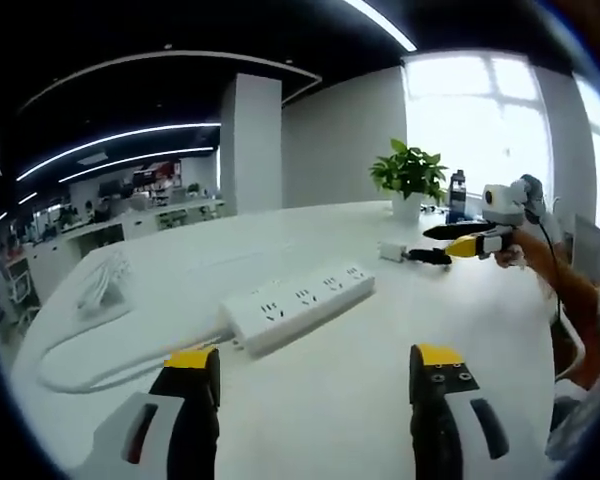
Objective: Straighten the power strip on the desk, plug the charger into it
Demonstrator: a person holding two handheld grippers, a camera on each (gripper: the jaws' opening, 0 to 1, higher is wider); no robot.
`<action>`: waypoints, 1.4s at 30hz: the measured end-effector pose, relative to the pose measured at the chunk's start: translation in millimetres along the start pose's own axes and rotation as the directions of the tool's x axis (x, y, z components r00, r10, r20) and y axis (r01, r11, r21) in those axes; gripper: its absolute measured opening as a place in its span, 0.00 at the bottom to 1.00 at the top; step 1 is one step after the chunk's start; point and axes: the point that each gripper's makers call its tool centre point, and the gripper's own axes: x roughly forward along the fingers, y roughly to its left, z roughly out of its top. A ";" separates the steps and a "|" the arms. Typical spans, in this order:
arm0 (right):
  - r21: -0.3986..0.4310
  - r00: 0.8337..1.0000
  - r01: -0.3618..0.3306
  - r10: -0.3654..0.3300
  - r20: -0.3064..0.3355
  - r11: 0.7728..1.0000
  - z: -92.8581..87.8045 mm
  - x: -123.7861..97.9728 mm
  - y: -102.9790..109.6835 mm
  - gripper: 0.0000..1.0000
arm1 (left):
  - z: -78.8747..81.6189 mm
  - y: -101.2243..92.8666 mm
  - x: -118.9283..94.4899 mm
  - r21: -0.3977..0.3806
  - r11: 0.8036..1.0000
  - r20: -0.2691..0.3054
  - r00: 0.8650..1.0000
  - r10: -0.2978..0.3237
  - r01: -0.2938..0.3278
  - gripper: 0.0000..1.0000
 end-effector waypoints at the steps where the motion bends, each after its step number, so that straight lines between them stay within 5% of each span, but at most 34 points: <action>1: 0.005 1.000 0.000 0.000 -0.005 1.000 -1.0 -0.6 -2.1 0.68 | -0.4 -0.1 -0.1 0.000 1.000 -0.001 1.000 0.000 0.000 0.79; 8: -0.025 0.998 0.014 -0.016 -0.062 1.000 -11.4 -4.2 -19.0 0.66 | -3.1 0.3 -1.8 0.004 1.000 -0.002 1.000 0.001 -0.001 0.78; 13: 0.007 0.995 0.001 0.000 -0.097 1.000 -21.8 -8.7 -25.6 0.56 | -4.6 -1.1 -1.9 0.001 1.000 -0.004 1.000 -0.004 0.004 0.78; 25: -0.047 0.992 0.023 -0.028 -0.125 0.999 -28.3 -15.2 -37.1 0.61 | -4.8 -5.2 -1.7 -0.001 1.000 -0.005 1.000 -0.011 0.011 0.78; 29: -0.021 0.974 0.033 -0.037 -0.223 0.999 -43.7 -20.2 -42.9 0.61 | -3.7 -5.7 -1.8 -0.003 1.000 -0.003 1.000 -0.012 0.012 0.78; 37: -0.022 0.969 0.024 -0.028 -0.246 0.999 -46.5 -25.6 -47.4 0.47 | -3.3 -6.8 -0.6 -0.003 1.000 -0.001 1.000 -0.019 0.019 0.78; 42: -0.060 0.969 0.009 -0.024 -0.247 0.998 -44.6 -23.6 -49.7 0.48 | -5.4 -9.8 1.2 -0.012 0.999 -0.005 0.999 -0.032 0.032 0.78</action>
